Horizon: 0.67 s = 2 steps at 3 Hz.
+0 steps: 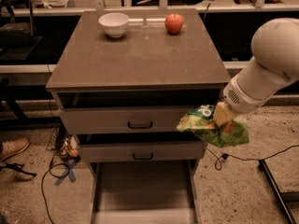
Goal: Place green rice chip bag into bottom drawer
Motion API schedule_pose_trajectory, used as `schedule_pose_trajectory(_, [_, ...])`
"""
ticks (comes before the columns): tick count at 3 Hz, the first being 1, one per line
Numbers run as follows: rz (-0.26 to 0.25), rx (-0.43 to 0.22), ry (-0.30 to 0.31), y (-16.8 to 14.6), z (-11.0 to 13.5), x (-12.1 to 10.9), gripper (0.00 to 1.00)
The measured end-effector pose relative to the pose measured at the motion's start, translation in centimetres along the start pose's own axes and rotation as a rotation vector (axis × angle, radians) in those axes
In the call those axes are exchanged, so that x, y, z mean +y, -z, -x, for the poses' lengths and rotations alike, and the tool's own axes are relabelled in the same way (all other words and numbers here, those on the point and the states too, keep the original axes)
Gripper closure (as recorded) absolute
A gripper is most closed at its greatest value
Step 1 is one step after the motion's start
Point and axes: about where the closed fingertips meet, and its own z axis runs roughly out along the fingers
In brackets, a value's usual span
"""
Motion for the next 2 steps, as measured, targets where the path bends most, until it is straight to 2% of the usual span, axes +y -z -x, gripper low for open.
schedule_pose_trajectory(1, [0.106,0.1,-0.043,-6.38,-3.44,1.55,1.0])
schedule_pose_trajectory(2, [0.106,0.1,-0.043,-6.38,-3.45,1.55,1.0])
